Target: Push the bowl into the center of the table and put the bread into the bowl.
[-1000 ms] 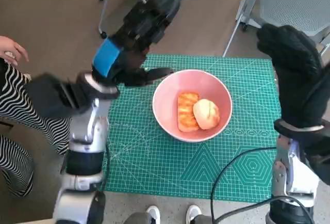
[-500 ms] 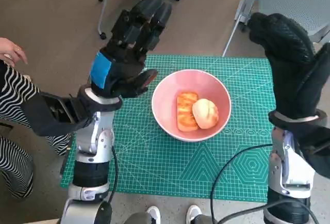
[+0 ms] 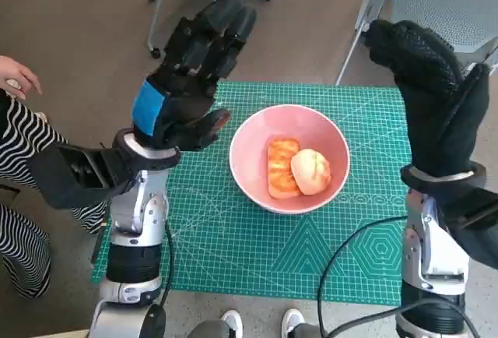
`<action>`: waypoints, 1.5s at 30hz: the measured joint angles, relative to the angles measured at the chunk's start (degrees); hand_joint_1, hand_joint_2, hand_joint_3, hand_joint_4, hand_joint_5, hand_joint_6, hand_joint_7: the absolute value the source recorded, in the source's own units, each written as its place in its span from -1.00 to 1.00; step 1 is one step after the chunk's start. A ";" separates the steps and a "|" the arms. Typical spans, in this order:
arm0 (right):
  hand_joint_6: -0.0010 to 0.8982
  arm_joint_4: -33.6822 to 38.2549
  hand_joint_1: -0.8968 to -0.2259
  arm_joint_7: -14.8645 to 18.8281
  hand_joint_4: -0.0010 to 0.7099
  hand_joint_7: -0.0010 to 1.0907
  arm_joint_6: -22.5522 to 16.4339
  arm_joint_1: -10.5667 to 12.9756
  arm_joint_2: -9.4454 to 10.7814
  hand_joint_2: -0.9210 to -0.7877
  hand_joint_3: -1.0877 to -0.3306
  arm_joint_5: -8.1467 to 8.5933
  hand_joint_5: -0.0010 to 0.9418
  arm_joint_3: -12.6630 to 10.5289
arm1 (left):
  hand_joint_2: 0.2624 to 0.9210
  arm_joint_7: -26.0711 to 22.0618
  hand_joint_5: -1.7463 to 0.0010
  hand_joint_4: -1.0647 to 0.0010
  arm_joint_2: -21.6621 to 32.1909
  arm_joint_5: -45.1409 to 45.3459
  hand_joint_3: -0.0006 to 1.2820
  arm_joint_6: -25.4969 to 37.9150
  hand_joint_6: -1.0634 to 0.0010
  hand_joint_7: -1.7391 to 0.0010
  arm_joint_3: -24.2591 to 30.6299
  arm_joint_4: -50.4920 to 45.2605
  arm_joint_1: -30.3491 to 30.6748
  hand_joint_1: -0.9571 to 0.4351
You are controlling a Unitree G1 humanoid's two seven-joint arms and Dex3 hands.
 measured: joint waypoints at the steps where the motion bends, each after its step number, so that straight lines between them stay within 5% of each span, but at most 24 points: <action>1: -0.77 0.07 -0.45 0.00 -0.40 0.05 0.00 -0.14 0.00 -1.00 0.14 -0.03 -0.98 0.00 | 1.00 -0.02 1.00 0.99 0.00 0.03 -0.41 -0.36 1.00 0.49 0.02 0.08 0.02 -0.61; 45: -0.76 2.36 -0.40 -0.36 -0.39 0.05 -0.66 -1.39 0.22 -1.00 0.09 -0.17 -0.99 -0.01 | 1.00 1.72 1.00 0.99 0.32 2.98 -0.43 -3.68 1.00 0.52 -1.78 1.15 0.90 -0.52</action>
